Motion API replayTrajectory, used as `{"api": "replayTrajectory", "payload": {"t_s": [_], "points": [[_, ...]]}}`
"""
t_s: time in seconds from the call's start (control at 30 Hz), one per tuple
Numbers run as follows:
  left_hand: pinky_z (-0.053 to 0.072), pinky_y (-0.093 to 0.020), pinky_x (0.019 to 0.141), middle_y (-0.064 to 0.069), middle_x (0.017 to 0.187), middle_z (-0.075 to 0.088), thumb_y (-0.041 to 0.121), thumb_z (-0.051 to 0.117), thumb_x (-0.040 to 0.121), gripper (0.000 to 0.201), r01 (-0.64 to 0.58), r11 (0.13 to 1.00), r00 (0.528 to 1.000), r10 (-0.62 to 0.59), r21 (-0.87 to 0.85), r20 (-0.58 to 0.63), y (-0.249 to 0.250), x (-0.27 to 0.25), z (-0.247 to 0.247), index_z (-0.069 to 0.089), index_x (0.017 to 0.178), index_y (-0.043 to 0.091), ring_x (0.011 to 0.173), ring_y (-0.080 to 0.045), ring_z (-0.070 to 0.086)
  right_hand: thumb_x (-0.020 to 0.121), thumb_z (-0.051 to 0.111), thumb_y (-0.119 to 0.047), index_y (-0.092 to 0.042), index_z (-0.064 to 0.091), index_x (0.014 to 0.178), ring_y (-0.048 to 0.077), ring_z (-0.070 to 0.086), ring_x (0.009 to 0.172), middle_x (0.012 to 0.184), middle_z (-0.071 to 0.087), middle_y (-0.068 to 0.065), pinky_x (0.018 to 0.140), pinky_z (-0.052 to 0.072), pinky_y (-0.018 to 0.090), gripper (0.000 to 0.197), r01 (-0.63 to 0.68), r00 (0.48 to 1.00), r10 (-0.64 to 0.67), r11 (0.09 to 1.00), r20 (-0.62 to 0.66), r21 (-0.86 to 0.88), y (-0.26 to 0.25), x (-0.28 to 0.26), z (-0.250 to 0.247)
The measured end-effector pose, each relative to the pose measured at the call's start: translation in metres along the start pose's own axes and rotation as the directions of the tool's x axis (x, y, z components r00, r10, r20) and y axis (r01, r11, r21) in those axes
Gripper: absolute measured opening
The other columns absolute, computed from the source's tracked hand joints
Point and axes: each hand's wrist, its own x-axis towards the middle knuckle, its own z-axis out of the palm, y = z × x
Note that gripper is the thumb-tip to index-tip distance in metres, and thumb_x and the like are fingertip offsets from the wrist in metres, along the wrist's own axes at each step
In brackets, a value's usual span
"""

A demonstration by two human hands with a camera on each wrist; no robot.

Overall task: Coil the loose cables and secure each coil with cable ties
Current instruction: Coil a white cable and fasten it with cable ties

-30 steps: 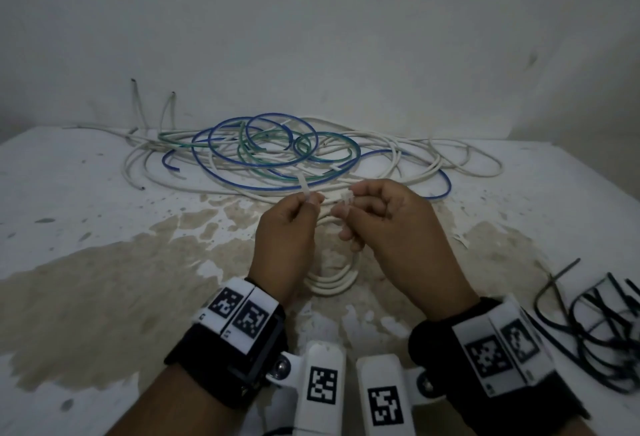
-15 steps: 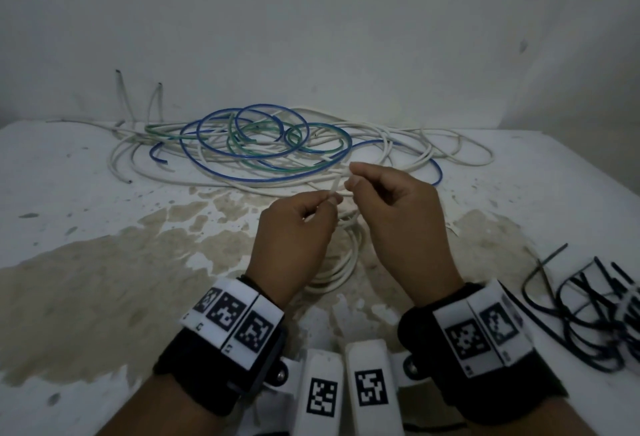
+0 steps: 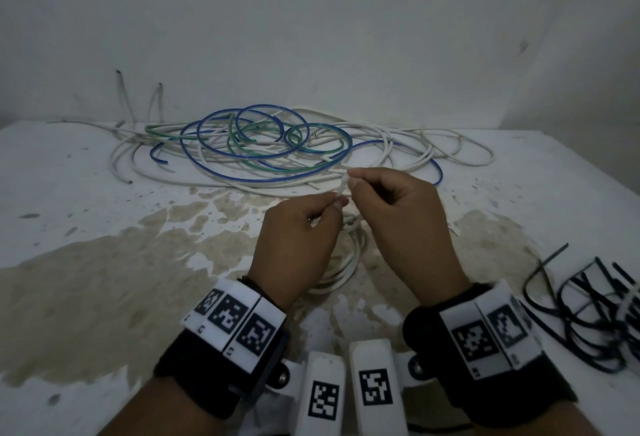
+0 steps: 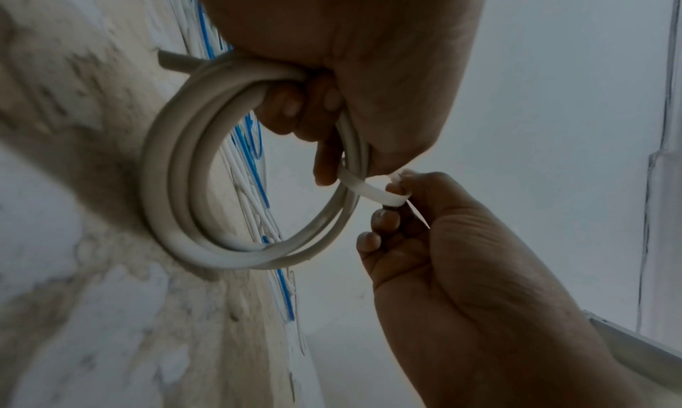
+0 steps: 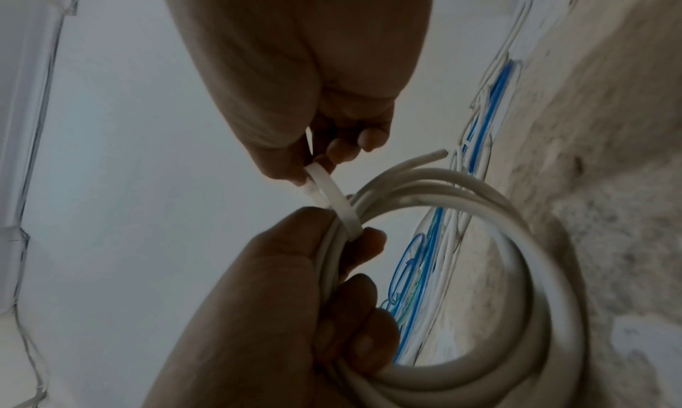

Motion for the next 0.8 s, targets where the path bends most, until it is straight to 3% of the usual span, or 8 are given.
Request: {"api": "replayTrajectory", "payload": {"t_s": [0.1, 0.2, 0.33, 0.43, 0.63, 0.67, 0.77, 0.8], "points": [[0.035, -0.001, 0.064, 0.017, 0.072, 0.066, 0.018, 0.059, 0.091, 0.019, -0.033, 0.999, 0.999, 0.033, 0.015, 0.003, -0.001, 0.000, 0.001, 0.076, 0.090, 0.010, 0.066, 0.012, 0.054, 0.086, 0.064, -0.010, -0.025, 0.068, 0.081, -0.007, 0.062, 0.069, 0.071, 0.067, -0.018, 0.065, 0.045, 0.006, 0.017, -0.012, 0.999, 0.010, 0.999, 0.034, 0.039, -0.003, 0.001, -0.004], [0.038, -0.002, 0.066, 0.026, 0.070, 0.061, 0.027, 0.054, 0.087, 0.026, -0.071, 0.997, 0.997, 0.071, 0.012, 0.000, 0.000, -0.001, 0.002, 0.076, 0.098, 0.018, 0.070, 0.014, 0.057, 0.086, 0.065, -0.009, -0.023, 0.068, 0.079, -0.008, 0.059, 0.059, 0.058, 0.065, -0.019, 0.058, 0.042, 0.006, 0.016, -0.041, 0.996, 0.035, 0.996, 0.084, 0.078, -0.005, 0.002, -0.008], [0.042, -0.008, 0.069, 0.023, 0.074, 0.065, 0.027, 0.052, 0.085, 0.027, -0.100, 0.995, 0.995, 0.100, 0.004, -0.005, -0.001, -0.002, 0.001, 0.076, 0.097, 0.021, 0.073, 0.012, 0.060, 0.087, 0.064, -0.014, -0.015, 0.071, 0.094, -0.005, 0.055, 0.052, 0.057, 0.064, -0.011, 0.054, 0.041, 0.009, 0.009, -0.142, 0.984, 0.124, 0.978, 0.125, 0.151, -0.003, 0.002, -0.009], [0.042, -0.008, 0.069, 0.022, 0.075, 0.065, 0.028, 0.053, 0.085, 0.027, -0.102, 0.995, 0.995, 0.102, 0.000, -0.008, -0.002, -0.001, 0.001, 0.076, 0.098, 0.021, 0.073, 0.010, 0.060, 0.086, 0.065, -0.015, -0.022, 0.072, 0.079, -0.007, 0.055, 0.054, 0.059, 0.063, -0.017, 0.054, 0.039, 0.008, 0.012, -0.133, 0.987, 0.121, 0.985, 0.110, 0.113, -0.002, 0.003, -0.010], [0.047, -0.036, 0.066, -0.003, 0.071, 0.069, 0.018, 0.051, 0.088, 0.024, -0.207, 0.975, 0.978, 0.207, 0.082, 0.011, -0.001, -0.004, 0.002, 0.073, 0.084, 0.009, 0.069, -0.012, 0.063, 0.084, 0.064, -0.005, -0.012, 0.066, 0.070, -0.005, 0.049, 0.044, 0.047, 0.058, -0.013, 0.046, 0.035, 0.007, 0.016, -0.208, 0.949, 0.170, 0.970, 0.266, 0.122, -0.006, 0.004, -0.015], [0.048, -0.033, 0.067, -0.002, 0.072, 0.070, 0.018, 0.052, 0.088, 0.024, -0.209, 0.975, 0.978, 0.209, 0.071, 0.016, -0.001, -0.004, 0.003, 0.074, 0.086, 0.009, 0.070, -0.011, 0.063, 0.084, 0.064, -0.003, -0.012, 0.066, 0.070, -0.005, 0.049, 0.044, 0.047, 0.058, -0.013, 0.046, 0.036, 0.007, 0.016, -0.206, 0.949, 0.166, 0.970, 0.266, 0.130, -0.007, 0.003, -0.016], [0.043, -0.011, 0.066, 0.010, 0.072, 0.068, 0.026, 0.052, 0.085, 0.026, -0.140, 0.988, 0.990, 0.139, 0.062, 0.017, 0.001, -0.004, 0.002, 0.074, 0.095, 0.018, 0.071, 0.002, 0.060, 0.083, 0.062, 0.001, -0.010, 0.065, 0.071, -0.001, 0.054, 0.047, 0.051, 0.061, -0.009, 0.049, 0.042, 0.011, 0.017, -0.141, 0.976, 0.109, 0.976, 0.188, 0.163, -0.009, 0.001, -0.014], [0.041, -0.010, 0.065, 0.012, 0.071, 0.067, 0.029, 0.052, 0.084, 0.025, -0.109, 0.992, 0.994, 0.108, 0.059, 0.021, 0.001, -0.004, 0.002, 0.074, 0.093, 0.020, 0.071, 0.003, 0.060, 0.083, 0.062, 0.001, -0.011, 0.065, 0.071, 0.000, 0.055, 0.049, 0.053, 0.062, -0.007, 0.050, 0.043, 0.012, 0.017, -0.112, 0.985, 0.088, 0.980, 0.148, 0.162, -0.010, -0.001, -0.012]]}}
